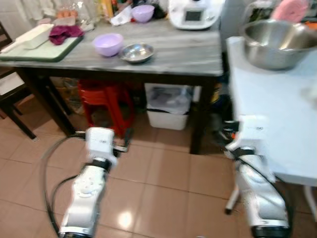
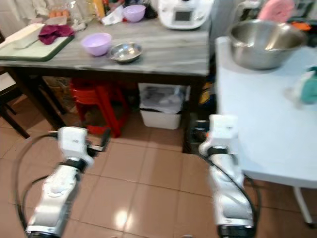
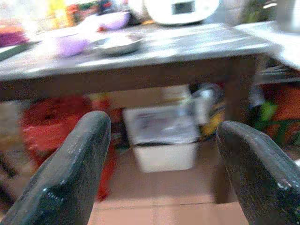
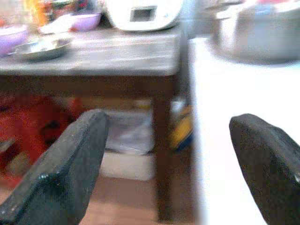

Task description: Setting the table

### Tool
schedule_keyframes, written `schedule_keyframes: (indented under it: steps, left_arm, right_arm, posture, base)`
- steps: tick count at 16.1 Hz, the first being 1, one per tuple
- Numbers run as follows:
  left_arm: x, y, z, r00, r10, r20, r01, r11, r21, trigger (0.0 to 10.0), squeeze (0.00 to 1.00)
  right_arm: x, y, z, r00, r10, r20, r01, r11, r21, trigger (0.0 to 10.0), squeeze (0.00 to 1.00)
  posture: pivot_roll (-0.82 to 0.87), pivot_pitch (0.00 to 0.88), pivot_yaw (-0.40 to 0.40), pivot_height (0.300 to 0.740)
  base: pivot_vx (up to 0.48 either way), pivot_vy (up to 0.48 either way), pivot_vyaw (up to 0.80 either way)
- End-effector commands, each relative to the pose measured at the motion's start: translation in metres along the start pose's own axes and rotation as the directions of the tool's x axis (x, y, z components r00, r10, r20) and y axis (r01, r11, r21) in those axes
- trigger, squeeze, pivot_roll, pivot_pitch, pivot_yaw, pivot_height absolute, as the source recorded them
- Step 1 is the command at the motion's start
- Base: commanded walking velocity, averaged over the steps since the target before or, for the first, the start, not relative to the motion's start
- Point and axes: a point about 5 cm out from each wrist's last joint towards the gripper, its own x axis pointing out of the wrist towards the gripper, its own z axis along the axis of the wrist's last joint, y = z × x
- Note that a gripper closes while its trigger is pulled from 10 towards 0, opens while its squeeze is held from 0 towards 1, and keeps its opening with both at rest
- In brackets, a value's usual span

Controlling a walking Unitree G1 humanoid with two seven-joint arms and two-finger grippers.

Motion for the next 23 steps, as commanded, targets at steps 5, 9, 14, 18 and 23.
schedule_keyframes:
  steps: [5,9,14,18,23]
  left_arm:
    - [0.000,0.004,0.001,1.000,0.024,0.005,-0.024,1.000,0.008,10.0,0.00]
    - [-0.002,0.009,0.000,1.000,0.031,0.002,-0.031,1.000,0.002,10.0,0.00]
    - [-0.001,0.007,0.001,1.000,0.014,0.010,-0.014,1.000,0.018,10.0,0.00]
    - [-0.002,0.006,0.001,1.000,0.008,0.010,-0.008,1.000,0.005,10.0,0.00]
    - [-0.001,0.005,0.001,1.000,0.008,0.011,-0.008,1.000,0.011,10.0,0.00]
  right_arm:
    - [-0.004,0.005,0.008,0.999,0.009,0.045,-0.009,1.000,-0.006,10.0,0.00]
    - [-0.023,0.012,-0.007,0.999,0.045,0.015,-0.045,0.998,-0.035,10.0,0.00]
    - [-0.025,0.008,-0.007,0.999,0.038,0.024,-0.037,0.998,-0.059,10.0,0.00]
    - [-0.022,0.009,-0.005,0.998,0.050,0.032,-0.048,0.996,-0.069,10.0,0.00]
    - [-0.020,0.012,-0.004,0.998,0.060,0.035,-0.057,0.996,-0.069,10.0,0.00]
  posture:
    - [-0.15,0.109,0.072,0.740]
    - [-0.15,0.119,0.083,0.740]
    - [-0.15,0.116,0.084,0.740]
    - [-0.15,0.114,0.080,0.740]
    - [-0.15,0.116,0.077,0.740]
  base:
    - [0.000,-0.389,-0.29]
    - [0.000,-0.069,0.00]
    - [0.000,0.000,0.00]
    - [0.000,-0.360,0.00]
    - [0.000,-0.441,0.00]
